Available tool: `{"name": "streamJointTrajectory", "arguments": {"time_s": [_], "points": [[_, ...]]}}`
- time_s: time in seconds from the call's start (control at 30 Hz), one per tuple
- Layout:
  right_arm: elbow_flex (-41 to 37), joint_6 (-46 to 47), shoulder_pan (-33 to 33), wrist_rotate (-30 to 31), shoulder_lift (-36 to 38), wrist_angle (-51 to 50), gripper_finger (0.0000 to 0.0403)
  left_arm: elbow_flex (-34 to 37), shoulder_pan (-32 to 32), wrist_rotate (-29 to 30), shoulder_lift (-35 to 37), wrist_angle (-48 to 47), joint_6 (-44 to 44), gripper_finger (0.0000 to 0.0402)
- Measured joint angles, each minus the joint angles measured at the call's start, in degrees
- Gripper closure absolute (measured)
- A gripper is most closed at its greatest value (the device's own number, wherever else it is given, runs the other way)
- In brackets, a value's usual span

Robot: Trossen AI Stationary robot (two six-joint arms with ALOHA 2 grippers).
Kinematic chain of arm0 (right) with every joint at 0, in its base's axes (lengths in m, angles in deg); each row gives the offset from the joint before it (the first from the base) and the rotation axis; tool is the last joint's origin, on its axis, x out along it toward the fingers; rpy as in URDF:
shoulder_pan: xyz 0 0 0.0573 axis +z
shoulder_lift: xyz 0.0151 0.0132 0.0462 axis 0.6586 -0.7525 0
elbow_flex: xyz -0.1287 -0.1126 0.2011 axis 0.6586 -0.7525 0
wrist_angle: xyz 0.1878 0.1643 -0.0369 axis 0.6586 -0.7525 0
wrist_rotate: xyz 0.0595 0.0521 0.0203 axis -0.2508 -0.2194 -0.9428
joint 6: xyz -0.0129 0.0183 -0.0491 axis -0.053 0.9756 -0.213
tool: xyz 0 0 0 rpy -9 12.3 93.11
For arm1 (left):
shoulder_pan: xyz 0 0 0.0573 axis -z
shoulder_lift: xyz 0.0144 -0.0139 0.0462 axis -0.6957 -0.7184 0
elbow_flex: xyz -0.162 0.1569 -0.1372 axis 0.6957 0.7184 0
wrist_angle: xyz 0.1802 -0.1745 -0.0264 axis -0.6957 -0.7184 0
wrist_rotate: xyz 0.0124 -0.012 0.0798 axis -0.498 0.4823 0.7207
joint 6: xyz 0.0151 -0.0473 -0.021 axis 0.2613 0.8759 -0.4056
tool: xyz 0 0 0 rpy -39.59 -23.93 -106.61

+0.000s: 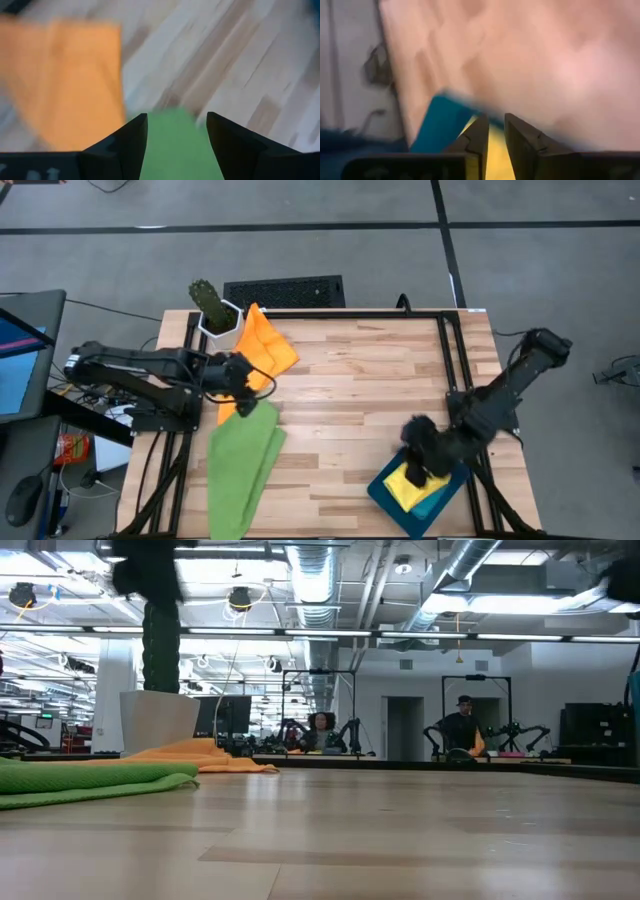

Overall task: Fold microfiber towels
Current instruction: Fold the green microfiber towel

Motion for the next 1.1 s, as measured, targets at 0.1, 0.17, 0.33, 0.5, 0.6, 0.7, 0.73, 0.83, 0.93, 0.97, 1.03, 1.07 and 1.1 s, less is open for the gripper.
{"name": "streamJointTrajectory", "arguments": {"time_s": [0.1,0.17,0.33,0.5,0.6,0.7,0.73,0.83,0.93,0.97,1.03,1.07,1.1], "points": [[-0.01,-11.2,-8.31,3.6,0.4,0.22,0.0295,2.16,2.03,-1.38,2.32,-4.36,5.92,0.0188],[-0.02,-19.89,-14.81,4.71,0.26,1.99,0.0278,4.39,3.62,-1.42,4.16,-3.52,10.51,0.0175],[-0.04,-38.75,-30.57,-4.94,-4.32,18.46,0.0231,11.03,9.39,-3.96,5.91,0.06,20.12,0.0144],[3.06,-46.02,-39.15,-13.27,-14.98,33.46,0.0207,16.91,17.76,-3.72,5.58,3.13,34.15,0.0128],[10.0,-50.74,-41.51,-15.05,-23.91,33.97,0.0204,18.43,22.26,-2.26,5.67,4.9,42.46,0.0127],[18.91,-54.4,-42.53,-17.16,-33.35,33.15,0.0205,18.39,25.93,-1.3,5.81,5.17,48.3,0.0127],[21.93,-55.15,-42.79,-17.57,-36.29,33.05,0.0206,18.32,26.89,-1.22,5.76,5.3,49.69,0.0126],[31.62,-56.71,-44.1,-19.8,-44.57,32.91,0.0206,18.19,29.01,-0.81,5.78,6.22,52.87,0.0126],[41.33,-57.28,-45.33,-20.06,-51.9,31.59,0.0206,18.19,30.07,-0.67,5.78,6.2,54.86,0.0126],[44.25,-57.77,-45.68,-20.06,-54.13,31.19,0.0207,18.19,30.31,-0.57,5.78,6.18,55.39,0.0126],[49.78,-58.81,-46.06,-20.09,-58.66,29.36,0.0209,18.16,30.57,-0.55,5.78,6.15,56.07,0.0126],[52.22,-59.44,-46.11,-20.48,-60.75,29.0,0.021,18.16,30.64,-0.54,5.78,6.16,56.1,0.0126],[54.43,-59.9,-46.09,-21.01,-62.72,28.33,0.0211,18.16,30.64,-0.52,5.78,6.17,56.11,0.0126]]}}
